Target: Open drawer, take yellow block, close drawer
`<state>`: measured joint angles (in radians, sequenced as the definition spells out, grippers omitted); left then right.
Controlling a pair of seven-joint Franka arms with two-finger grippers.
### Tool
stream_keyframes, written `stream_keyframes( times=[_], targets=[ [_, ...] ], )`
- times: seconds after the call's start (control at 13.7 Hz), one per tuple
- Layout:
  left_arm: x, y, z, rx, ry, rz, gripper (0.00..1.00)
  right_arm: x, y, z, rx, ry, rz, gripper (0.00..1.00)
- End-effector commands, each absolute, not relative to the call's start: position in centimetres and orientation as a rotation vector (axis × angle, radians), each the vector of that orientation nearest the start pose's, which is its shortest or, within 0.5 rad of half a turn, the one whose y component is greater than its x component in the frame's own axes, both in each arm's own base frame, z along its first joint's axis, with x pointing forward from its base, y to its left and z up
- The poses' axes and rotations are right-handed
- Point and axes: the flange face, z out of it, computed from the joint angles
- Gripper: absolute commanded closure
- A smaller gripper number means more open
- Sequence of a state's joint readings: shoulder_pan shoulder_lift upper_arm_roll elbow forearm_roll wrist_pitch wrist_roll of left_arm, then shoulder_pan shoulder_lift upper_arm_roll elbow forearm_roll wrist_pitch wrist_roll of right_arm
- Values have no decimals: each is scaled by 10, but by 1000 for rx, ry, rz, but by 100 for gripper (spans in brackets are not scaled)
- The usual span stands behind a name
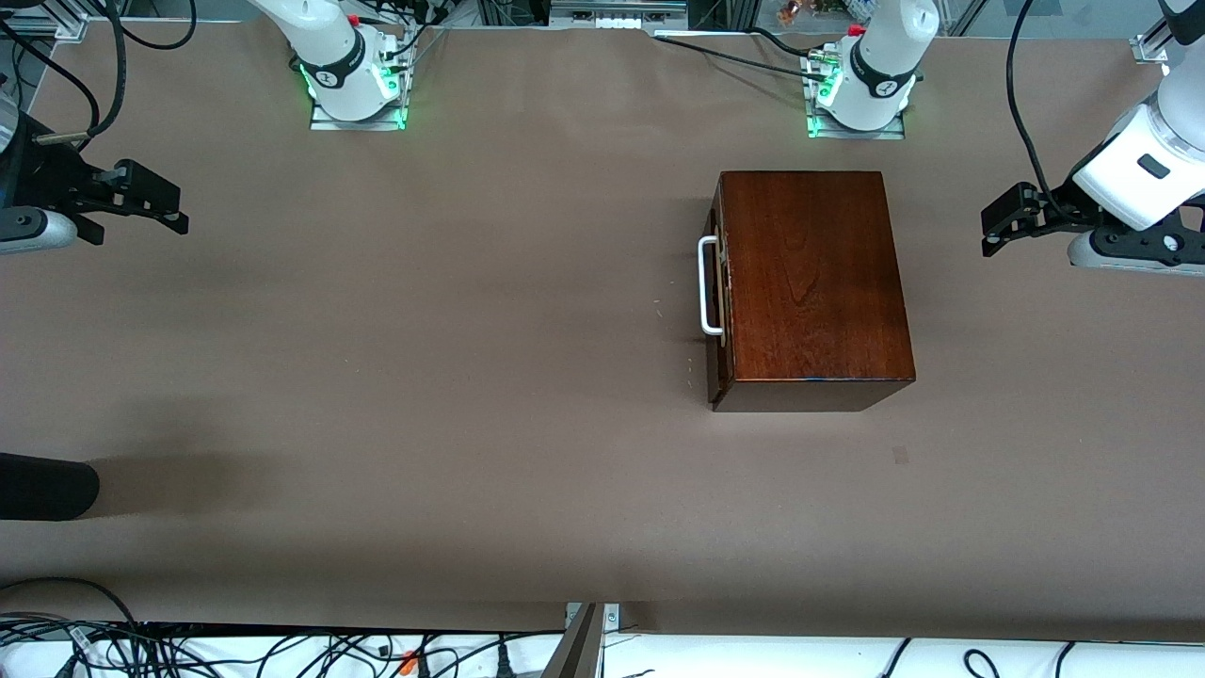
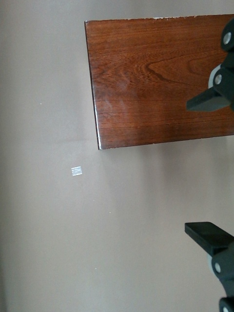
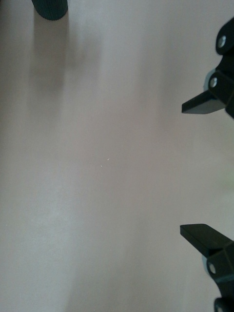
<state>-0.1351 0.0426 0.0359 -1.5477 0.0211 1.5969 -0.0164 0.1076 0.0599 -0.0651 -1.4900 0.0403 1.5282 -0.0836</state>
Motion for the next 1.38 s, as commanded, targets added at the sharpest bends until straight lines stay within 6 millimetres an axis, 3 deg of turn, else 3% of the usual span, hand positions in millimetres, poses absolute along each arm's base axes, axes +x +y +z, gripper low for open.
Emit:
stream_keyframes(
  times=[0.0,0.51,0.73,0.95,1.31],
  targets=[
    [566,-56,616,-3140,118,-17,0,565,28,631,-3108,-186,21,0],
    [567,-58,616,-3148,116,-19,0,566,27,630,-3109,-183,16,0],
    [563,-78,619,-3151,111,-20,0,566,27,630,-3108,-183,23,0],
    [550,-146,620,-3157,12,-19,0,566,27,630,-3108,-183,23,0],
    [511,-287,620,-3172,-132,-16,0,567,27,630,-3113,-186,14,0]
  ],
)
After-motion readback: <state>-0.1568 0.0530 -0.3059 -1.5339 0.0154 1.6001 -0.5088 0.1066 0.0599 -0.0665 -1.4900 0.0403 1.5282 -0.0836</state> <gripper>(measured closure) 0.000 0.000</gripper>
